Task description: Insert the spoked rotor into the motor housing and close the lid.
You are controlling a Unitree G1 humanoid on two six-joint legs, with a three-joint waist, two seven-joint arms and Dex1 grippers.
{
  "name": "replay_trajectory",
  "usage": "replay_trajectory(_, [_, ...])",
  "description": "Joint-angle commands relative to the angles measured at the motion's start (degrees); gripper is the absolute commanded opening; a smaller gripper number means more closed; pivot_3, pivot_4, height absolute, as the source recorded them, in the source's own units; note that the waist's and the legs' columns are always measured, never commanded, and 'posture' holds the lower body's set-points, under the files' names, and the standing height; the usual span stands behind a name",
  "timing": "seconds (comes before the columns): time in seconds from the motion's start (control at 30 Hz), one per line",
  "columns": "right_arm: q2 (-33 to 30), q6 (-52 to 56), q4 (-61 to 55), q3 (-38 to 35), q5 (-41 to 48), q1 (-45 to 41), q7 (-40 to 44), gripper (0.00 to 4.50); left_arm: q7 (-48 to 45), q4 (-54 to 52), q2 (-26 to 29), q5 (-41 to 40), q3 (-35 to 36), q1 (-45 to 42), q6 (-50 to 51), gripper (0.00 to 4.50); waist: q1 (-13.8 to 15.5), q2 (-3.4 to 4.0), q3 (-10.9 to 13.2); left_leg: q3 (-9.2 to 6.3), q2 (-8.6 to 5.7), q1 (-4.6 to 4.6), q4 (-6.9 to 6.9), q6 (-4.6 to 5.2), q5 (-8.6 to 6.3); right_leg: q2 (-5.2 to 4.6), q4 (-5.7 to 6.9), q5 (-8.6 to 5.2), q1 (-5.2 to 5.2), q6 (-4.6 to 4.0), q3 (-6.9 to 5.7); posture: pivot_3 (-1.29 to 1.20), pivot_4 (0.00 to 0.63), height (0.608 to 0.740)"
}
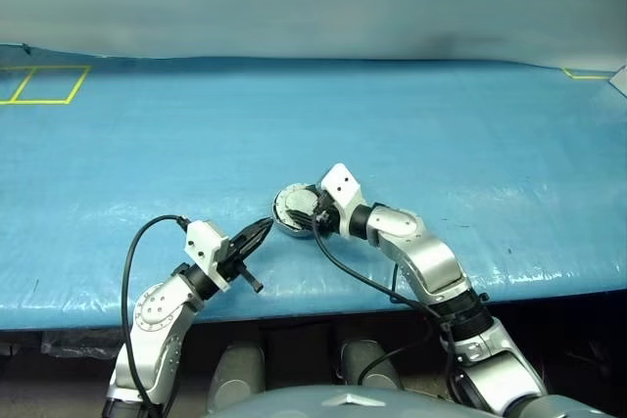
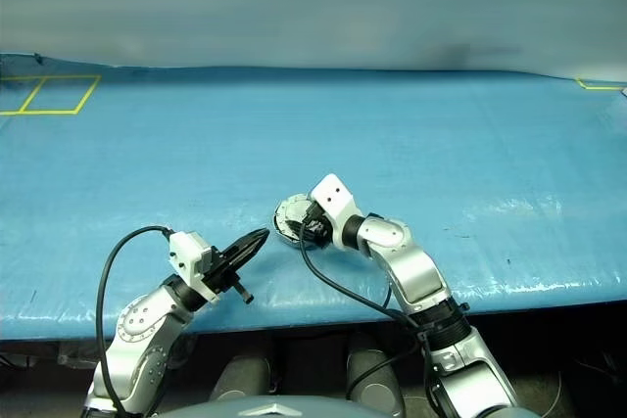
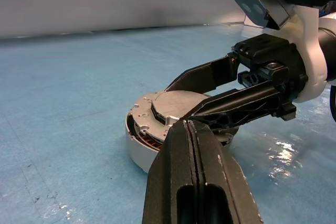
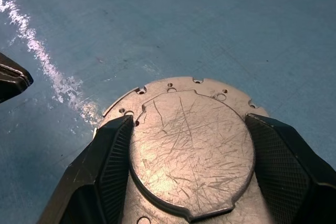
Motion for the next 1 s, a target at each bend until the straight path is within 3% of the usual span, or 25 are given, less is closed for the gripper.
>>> replay_trajectory(0.03, [1.03, 0.87, -2.54, 1.17, -0.63, -0.39, -0.75, 3.05, 0.21, -0.92, -0.07, -0.67, -0.53, -0.18, -0.45, 0.0, -0.02, 0.0, 0.0, 0.0, 0.0, 0.0, -0.01, 0.0, 0.0, 0.0, 0.0, 0.0, -0.01, -0.01, 0.0, 0.0, 0.15, 0.74])
replay_trajectory(1.0, [1.53, 2.23, 3.78, 1.71, -4.29, 0.12, -3.55, 3.05, 1.2, -0.58, 1.61, -1.2, 0.43, -0.5, -0.13, 0.0, -0.64, 0.04, -0.05, 0.02, 0.04, 0.06, -0.1, 0.01, 0.01, -0.01, -0.25, 0.02, 0.08, -0.02, -0.01, 0.0, 0.15, 0.74])
